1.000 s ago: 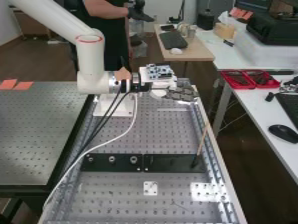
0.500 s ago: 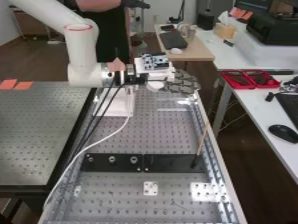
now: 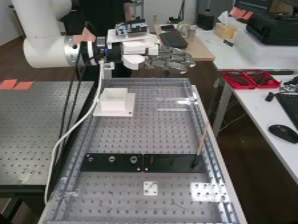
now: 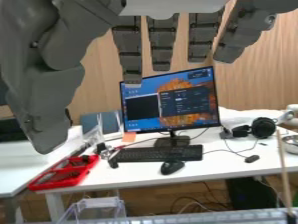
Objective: Grab the drill bit and place it in the clear container
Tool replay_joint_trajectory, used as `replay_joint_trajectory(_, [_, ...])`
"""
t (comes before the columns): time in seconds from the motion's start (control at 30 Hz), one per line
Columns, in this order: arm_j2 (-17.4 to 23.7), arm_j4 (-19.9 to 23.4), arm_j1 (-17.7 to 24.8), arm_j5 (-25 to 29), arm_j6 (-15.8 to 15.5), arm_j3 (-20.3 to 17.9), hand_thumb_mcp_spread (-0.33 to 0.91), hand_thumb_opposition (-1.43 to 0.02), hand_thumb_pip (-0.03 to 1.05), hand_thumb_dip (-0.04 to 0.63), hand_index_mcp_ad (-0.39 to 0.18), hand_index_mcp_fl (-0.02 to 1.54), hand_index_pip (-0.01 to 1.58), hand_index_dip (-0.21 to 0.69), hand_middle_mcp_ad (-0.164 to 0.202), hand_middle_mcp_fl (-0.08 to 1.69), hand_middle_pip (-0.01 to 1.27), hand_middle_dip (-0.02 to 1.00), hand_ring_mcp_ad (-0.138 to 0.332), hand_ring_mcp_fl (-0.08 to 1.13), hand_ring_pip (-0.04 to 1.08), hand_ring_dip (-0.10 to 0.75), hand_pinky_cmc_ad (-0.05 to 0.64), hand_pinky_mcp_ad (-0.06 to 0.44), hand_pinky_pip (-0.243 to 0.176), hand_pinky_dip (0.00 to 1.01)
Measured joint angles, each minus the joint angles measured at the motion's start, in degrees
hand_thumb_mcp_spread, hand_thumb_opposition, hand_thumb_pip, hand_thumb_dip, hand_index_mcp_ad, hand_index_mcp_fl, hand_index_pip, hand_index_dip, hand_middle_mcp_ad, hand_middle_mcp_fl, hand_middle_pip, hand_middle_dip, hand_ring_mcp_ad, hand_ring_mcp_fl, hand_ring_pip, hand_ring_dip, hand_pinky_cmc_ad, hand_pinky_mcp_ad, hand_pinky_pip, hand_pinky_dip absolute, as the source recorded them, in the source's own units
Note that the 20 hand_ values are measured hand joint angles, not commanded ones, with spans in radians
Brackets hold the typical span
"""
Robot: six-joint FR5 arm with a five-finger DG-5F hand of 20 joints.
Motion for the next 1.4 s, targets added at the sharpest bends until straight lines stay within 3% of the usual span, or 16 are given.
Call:
replay_joint_trajectory(0.2, [3.29, -6.97, -1.3, 0.52, -2.15, 1.73, 0.3, -0.7, 0.32, 0.141, -0.024, 0.3, 0.05, 0.393, 0.077, 0.11, 0.14, 0.17, 0.178, 0.01, 0.09, 0.007, 0.312, 0.269, -0.08, 0.16])
replay_joint_trajectory(0.33, [5.39, -7.83, -1.4, 1.77, -3.62, 1.83, 0.29, -0.66, 0.27, 0.089, -0.028, 0.25, 0.04, 0.379, 0.075, 0.12, 0.14, 0.17, 0.178, 0.01, 0.1, 0.016, 0.349, 0.311, -0.075, 0.17])
replay_joint_trajectory(0.6, [7.01, -8.74, -1.54, 2.61, -2.34, 2.03, 0.29, -0.64, 0.19, 0.063, -0.012, 0.17, 0.05, 0.365, 0.077, 0.12, 0.14, 0.17, 0.188, 0.01, 0.1, 0.021, 0.429, 0.363, -0.075, 0.18])
replay_joint_trajectory(0.9, [8.52, -10.76, -2.25, 1.37, -1.84, 3.1, 0.25, -0.61, 0.13, 0.037, -0.012, 0.09, 0.04, 0.346, 0.075, 0.09, 0.14, 0.17, 0.201, 0.01, 0.09, 0.021, 0.48, 0.396, -0.075, 0.17])
replay_joint_trajectory(1.07, [9.37, -11.18, -2.24, 3.04, -2.35, 3.21, 0.25, -0.61, 0.13, 0.037, -0.007, 0.09, 0.05, 0.33, 0.075, 0.09, 0.14, 0.17, 0.225, 0.01, 0.1, 0.024, 0.492, 0.396, -0.075, 0.18])
replay_joint_trajectory(1.4, [10.23, -12.38, -2.01, 5.44, -1.7, 2.95, 0.25, -0.6, 0.14, 0.037, -0.007, 0.09, 0.05, 0.33, 0.077, 0.09, 0.14, 0.17, 0.227, 0.01, 0.1, 0.024, 0.494, 0.394, -0.075, 0.17])
